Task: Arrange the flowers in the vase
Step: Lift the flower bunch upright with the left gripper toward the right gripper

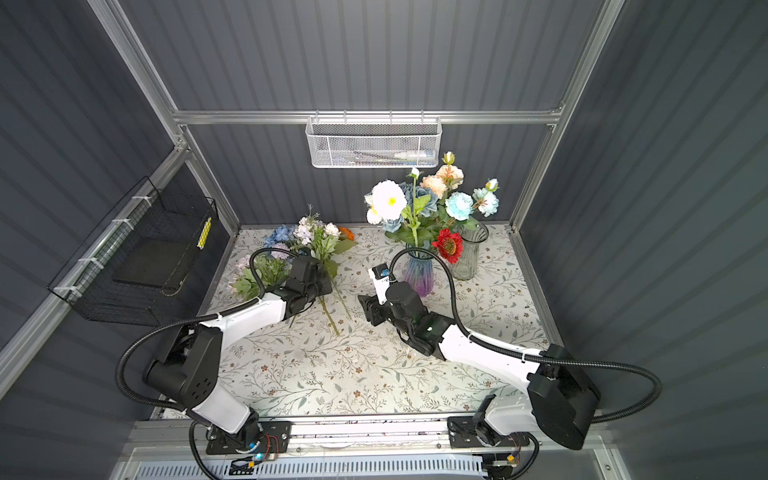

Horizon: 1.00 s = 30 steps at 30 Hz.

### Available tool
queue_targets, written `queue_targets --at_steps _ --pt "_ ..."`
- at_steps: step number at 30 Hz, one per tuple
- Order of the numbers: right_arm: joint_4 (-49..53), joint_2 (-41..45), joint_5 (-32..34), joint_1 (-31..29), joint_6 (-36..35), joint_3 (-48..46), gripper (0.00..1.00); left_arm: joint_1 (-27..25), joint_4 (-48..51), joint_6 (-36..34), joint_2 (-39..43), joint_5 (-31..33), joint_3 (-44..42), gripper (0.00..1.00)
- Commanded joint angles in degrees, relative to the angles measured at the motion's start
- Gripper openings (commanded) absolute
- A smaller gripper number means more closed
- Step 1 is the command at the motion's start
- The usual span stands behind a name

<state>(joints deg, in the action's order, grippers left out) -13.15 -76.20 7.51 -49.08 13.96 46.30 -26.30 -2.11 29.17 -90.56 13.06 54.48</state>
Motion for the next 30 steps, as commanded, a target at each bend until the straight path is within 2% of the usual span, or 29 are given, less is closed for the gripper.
queue_targets --at_steps 1,6,10,14,17,22,27,30 --pt "-0.2 0.7 -0.2 -0.4 0.2 2.0 0.59 0.2 -5.4 -1.1 3.5 -4.7 -2.2 0.00" --pt "-0.1 1.3 0.2 -0.5 0.4 2.0 0.59 0.1 -19.9 -3.4 4.0 -13.1 -9.2 0.00" --pt "0.0 1.8 0.4 -0.6 0.7 1.6 0.59 -0.2 -32.2 -4.1 2.8 -16.5 -15.8 0.00" --pt "-0.2 1.8 0.9 -0.8 0.9 1.3 0.59 -1.1 -43.5 -7.6 2.5 -14.7 -21.4 0.00" --pt "-0.5 1.5 0.8 -0.8 0.9 1.5 0.59 -1.1 -49.4 -8.3 0.7 -15.7 -22.1 0.00" --pt "-0.9 1.3 1.4 -1.5 0.7 1.4 0.59 -0.7 -62.9 -4.4 -4.4 -17.7 -22.3 0.00" --pt "-0.4 1.7 2.1 -2.0 0.2 1.3 0.59 -0.7 -67.4 0.4 -8.8 -21.8 -18.7 0.00" --pt "0.2 2.3 2.8 -2.2 0.2 0.9 0.59 -0.8 -64.9 0.6 -8.4 -22.8 -18.0 0.00"
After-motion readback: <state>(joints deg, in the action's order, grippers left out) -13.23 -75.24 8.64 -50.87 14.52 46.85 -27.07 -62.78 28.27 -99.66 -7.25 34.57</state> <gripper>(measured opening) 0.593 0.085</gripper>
